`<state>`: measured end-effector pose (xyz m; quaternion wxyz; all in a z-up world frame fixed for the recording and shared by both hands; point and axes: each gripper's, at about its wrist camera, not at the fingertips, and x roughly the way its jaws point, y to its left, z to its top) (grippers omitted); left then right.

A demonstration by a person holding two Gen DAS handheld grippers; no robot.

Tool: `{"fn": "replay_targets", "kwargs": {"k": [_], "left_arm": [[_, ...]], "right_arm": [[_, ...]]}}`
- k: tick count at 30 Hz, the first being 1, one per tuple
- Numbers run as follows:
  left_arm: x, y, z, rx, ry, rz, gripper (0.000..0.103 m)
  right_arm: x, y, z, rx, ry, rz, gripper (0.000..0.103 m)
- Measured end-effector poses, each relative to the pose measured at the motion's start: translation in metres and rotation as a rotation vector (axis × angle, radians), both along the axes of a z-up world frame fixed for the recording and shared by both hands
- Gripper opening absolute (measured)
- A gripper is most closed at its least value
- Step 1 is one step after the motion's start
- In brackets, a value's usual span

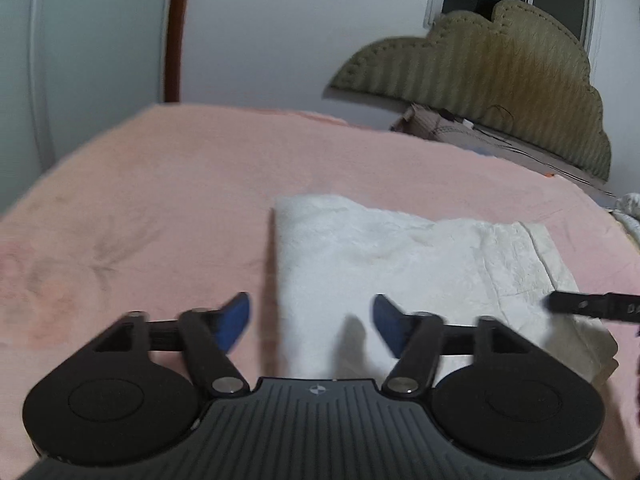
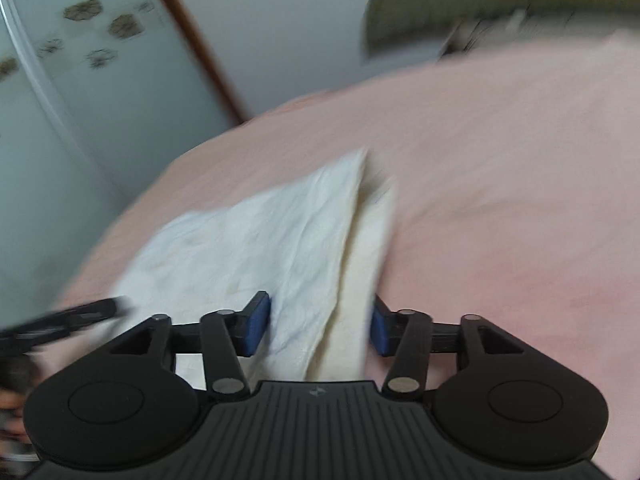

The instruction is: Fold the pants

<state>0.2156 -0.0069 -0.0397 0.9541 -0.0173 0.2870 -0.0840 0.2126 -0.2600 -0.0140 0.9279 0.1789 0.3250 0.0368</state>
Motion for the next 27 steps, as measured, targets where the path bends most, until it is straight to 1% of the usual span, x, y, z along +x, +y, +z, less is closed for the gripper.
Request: {"fn": "replay_targets", "kwargs": {"k": [2, 3, 4, 6, 7, 8, 10, 12, 14, 16, 18, 19, 22, 23, 24, 25, 27], "left_arm": [[-0.020, -0.001, 0.005, 0.047, -0.064, 0.011, 0.091], [-0.026, -0.006, 0.006, 0.075, -0.075, 0.008, 0.091], [-0.032, -0.011, 0.007, 0.102, -0.077, 0.011, 0.091], [-0.042, -0.022, 0.010, 0.139, -0.088, 0.016, 0.091], [-0.048, -0.028, 0.011, 0.146, -0.102, 0.001, 0.091], [-0.054, -0.034, 0.012, 0.152, -0.119, -0.024, 0.091], [-0.067, -0.048, 0.010, 0.181, -0.157, -0.095, 0.090], [-0.077, -0.068, 0.007, 0.244, -0.212, -0.183, 0.089], [-0.089, -0.088, 0.002, 0.321, -0.279, -0.269, 0.089], [-0.099, -0.112, -0.007, 0.400, -0.351, -0.364, 0.088], [-0.105, -0.134, -0.018, 0.471, -0.396, -0.439, 0.084], [-0.106, -0.143, -0.024, 0.499, -0.410, -0.465, 0.082], [-0.109, -0.162, -0.037, 0.557, -0.426, -0.517, 0.076], [-0.107, -0.167, -0.041, 0.569, -0.427, -0.537, 0.073], [-0.106, -0.171, -0.044, 0.580, -0.445, -0.544, 0.072], [-0.105, -0.175, -0.048, 0.594, -0.445, -0.556, 0.070], [-0.099, -0.183, -0.054, 0.628, -0.441, -0.554, 0.058]], "right_arm": [[-0.023, 0.010, 0.014, -0.152, -0.083, -0.064, 0.054], [-0.034, 0.017, 0.021, -0.215, -0.126, -0.070, 0.054], [-0.043, 0.023, 0.025, -0.242, -0.159, -0.046, 0.054], [-0.060, 0.034, 0.031, -0.224, -0.214, 0.047, 0.053], [-0.065, 0.036, 0.032, -0.202, -0.212, 0.086, 0.052], [-0.070, 0.036, 0.031, -0.167, -0.201, 0.097, 0.052], [-0.075, 0.030, 0.031, -0.051, -0.175, 0.065, 0.052], [-0.082, 0.012, 0.025, 0.119, -0.146, 0.028, 0.053], [-0.089, -0.007, 0.017, 0.303, -0.140, 0.028, 0.053], [-0.089, -0.016, 0.012, 0.414, -0.124, 0.068, 0.053], [-0.084, -0.018, 0.007, 0.464, -0.081, 0.098, 0.054], [-0.082, -0.018, 0.004, 0.468, -0.063, 0.094, 0.054], [-0.079, -0.019, -0.003, 0.422, -0.019, 0.053, 0.054], [-0.079, -0.021, -0.007, 0.436, -0.016, 0.049, 0.054], [-0.079, -0.024, -0.011, 0.472, -0.013, 0.051, 0.054], [-0.078, -0.027, -0.015, 0.508, -0.010, 0.050, 0.054], [-0.071, -0.030, -0.021, 0.557, -0.025, 0.055, 0.054]]}}
